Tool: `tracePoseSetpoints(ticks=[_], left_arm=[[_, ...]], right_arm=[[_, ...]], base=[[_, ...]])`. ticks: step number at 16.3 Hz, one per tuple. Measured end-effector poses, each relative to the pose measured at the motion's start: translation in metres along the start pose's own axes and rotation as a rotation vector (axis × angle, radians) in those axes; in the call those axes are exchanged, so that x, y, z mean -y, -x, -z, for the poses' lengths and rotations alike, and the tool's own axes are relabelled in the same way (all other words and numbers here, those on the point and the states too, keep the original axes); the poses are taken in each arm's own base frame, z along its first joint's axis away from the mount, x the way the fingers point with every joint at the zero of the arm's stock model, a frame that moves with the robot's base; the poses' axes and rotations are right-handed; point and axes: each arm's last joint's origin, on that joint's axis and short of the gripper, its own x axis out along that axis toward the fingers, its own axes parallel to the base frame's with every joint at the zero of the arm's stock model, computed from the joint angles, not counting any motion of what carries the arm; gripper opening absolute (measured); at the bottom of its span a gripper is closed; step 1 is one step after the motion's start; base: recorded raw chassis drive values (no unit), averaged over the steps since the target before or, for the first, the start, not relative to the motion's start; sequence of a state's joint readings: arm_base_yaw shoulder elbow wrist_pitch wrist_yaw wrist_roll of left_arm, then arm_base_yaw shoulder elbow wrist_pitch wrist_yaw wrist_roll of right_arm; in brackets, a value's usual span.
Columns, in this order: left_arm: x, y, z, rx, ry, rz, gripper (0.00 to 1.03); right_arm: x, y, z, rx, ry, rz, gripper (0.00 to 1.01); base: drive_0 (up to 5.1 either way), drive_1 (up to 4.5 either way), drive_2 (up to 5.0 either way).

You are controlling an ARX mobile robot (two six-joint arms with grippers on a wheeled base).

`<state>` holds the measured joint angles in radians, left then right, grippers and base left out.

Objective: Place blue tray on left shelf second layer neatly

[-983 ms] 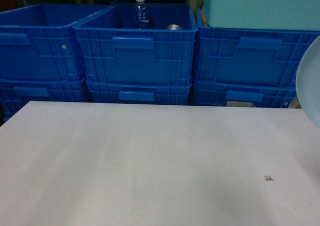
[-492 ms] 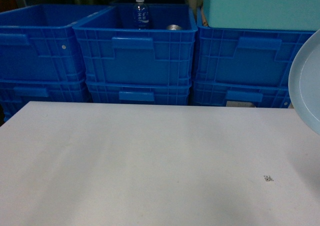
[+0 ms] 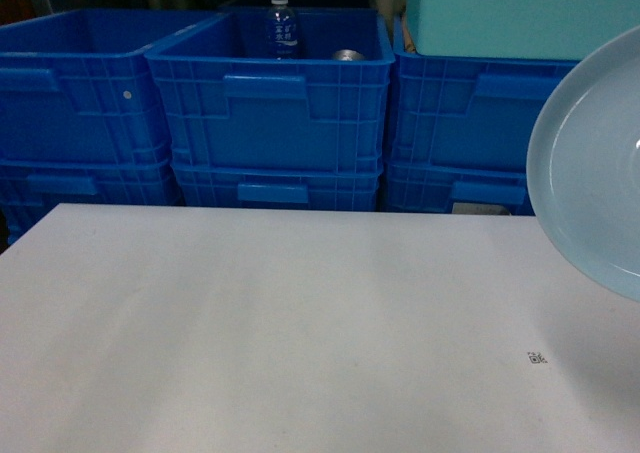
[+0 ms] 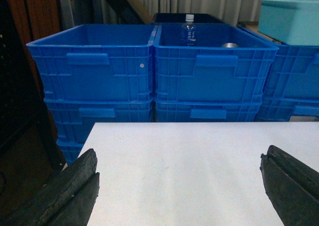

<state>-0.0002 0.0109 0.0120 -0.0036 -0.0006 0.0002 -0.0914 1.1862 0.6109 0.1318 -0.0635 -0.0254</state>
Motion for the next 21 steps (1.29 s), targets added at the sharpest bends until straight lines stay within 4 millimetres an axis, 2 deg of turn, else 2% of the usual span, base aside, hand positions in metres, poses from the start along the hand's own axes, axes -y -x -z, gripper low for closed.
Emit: tracePoseSetpoints(ticks=[5,8,21], left_arm=[[0.0000,0.0000,0.0000,0.000,0.000,0.000,0.98],[0.0000,0.0000,0.0000,0.000,0.000,0.000,0.98],[-0.0001,0.0000,0.0000,0.000,0.000,-0.002,0.98]], right_arm=[[-0.0015,0.0013,-0.0006,0.002,-0.008,-0.002,0.02],[-0.0013,0.0060,-0.0031,0.063,0.038,0.006,0.02],[-0.0013,0.0060,-0.0029,0.063,0.060,0.009,0.02]], base=[[0.0,0.00,0.0],[0.0,0.00,0.0],[0.0,0.00,0.0]])
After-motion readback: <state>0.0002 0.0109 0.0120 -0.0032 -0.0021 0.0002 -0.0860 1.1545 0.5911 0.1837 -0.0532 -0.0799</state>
